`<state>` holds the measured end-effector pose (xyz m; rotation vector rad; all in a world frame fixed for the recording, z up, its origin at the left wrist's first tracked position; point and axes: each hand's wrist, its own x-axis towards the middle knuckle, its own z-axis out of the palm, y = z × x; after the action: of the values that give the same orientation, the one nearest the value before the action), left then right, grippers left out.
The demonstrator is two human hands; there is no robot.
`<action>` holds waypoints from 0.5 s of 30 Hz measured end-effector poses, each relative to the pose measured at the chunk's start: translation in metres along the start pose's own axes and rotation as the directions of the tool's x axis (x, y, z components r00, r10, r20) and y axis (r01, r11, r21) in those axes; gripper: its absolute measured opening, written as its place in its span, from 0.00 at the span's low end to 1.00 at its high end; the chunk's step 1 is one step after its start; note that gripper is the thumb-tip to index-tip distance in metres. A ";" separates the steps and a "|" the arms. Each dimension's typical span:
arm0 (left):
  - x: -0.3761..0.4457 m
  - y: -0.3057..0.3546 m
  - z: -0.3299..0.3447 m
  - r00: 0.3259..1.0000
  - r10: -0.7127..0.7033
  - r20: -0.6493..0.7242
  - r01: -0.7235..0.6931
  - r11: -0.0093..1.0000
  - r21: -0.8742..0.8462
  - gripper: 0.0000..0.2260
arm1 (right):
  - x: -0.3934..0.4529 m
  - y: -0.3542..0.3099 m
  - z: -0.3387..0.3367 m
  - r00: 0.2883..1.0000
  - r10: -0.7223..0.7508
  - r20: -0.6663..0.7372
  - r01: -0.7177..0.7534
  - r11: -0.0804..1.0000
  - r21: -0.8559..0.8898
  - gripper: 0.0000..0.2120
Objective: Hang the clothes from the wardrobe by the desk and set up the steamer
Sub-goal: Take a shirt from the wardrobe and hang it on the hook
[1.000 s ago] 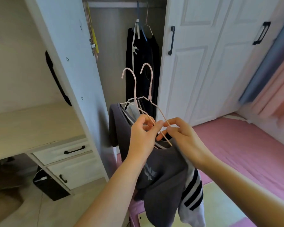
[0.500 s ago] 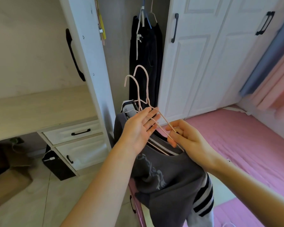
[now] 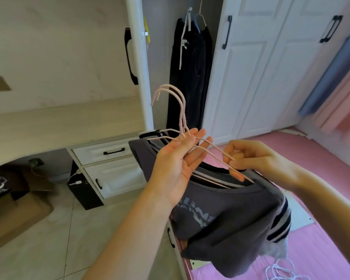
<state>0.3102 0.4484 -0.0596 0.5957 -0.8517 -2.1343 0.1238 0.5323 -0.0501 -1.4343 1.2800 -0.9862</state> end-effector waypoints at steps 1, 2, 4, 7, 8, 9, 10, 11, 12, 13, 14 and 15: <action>-0.009 0.002 -0.002 1.000 0.015 0.000 -0.015 1.000 0.016 0.14 | -0.003 -0.003 0.005 1.000 -0.002 0.003 0.002 1.000 0.009 0.03; -0.017 0.004 -0.005 1.000 0.031 -0.001 -0.031 0.999 0.031 0.14 | -0.005 -0.007 0.012 1.000 -0.003 0.001 0.003 1.000 0.019 0.03; -0.033 0.008 -0.012 0.998 0.059 -0.011 -0.059 0.997 0.053 0.14 | -0.008 -0.011 0.027 1.000 0.002 -0.005 -0.002 1.000 0.016 0.03; -0.059 0.013 -0.028 0.993 0.106 -0.041 -0.103 0.992 0.078 0.15 | -0.009 -0.015 0.054 1.000 0.008 -0.018 -0.009 0.999 -0.050 0.03; -0.068 0.016 -0.032 0.991 0.122 -0.056 -0.117 0.990 0.081 0.15 | -0.009 -0.017 0.064 0.999 0.014 -0.030 -0.017 0.996 -0.091 0.03; -0.077 0.018 -0.038 0.987 0.139 -0.076 -0.132 0.988 0.085 0.15 | -0.008 -0.019 0.075 0.999 0.018 -0.048 -0.024 0.990 -0.140 0.03; -0.086 0.021 -0.044 0.983 0.157 -0.099 -0.148 0.985 0.091 0.15 | -0.008 -0.021 0.088 0.997 0.016 -0.072 -0.029 0.981 -0.193 0.03; -0.095 0.023 -0.051 0.976 0.177 -0.124 -0.165 0.981 0.101 0.15 | -0.007 -0.023 0.101 0.995 0.006 -0.101 -0.031 0.969 -0.247 0.03; -0.105 0.025 -0.058 0.969 0.196 -0.150 -0.181 0.977 0.113 0.14 | -0.006 -0.025 0.115 0.992 -0.012 -0.127 -0.027 0.954 -0.300 0.04; -0.114 0.028 -0.065 0.961 0.216 -0.174 -0.197 0.973 0.124 0.14 | -0.005 -0.027 0.130 0.988 -0.039 -0.149 -0.015 0.938 -0.347 0.04; -0.122 0.030 -0.073 0.952 0.236 -0.196 -0.213 0.968 0.134 0.14 | -0.003 -0.028 0.144 0.984 -0.071 -0.164 0.002 0.922 -0.387 0.04; -0.132 0.033 -0.080 0.942 0.256 -0.218 -0.229 0.963 0.140 0.14 | -0.001 -0.029 0.158 0.980 -0.103 -0.172 0.023 0.909 -0.415 0.04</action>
<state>0.4570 0.5041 -0.0711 0.7436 -0.8690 -1.7624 0.2828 0.5544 -0.0589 -1.7417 1.6666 -0.9500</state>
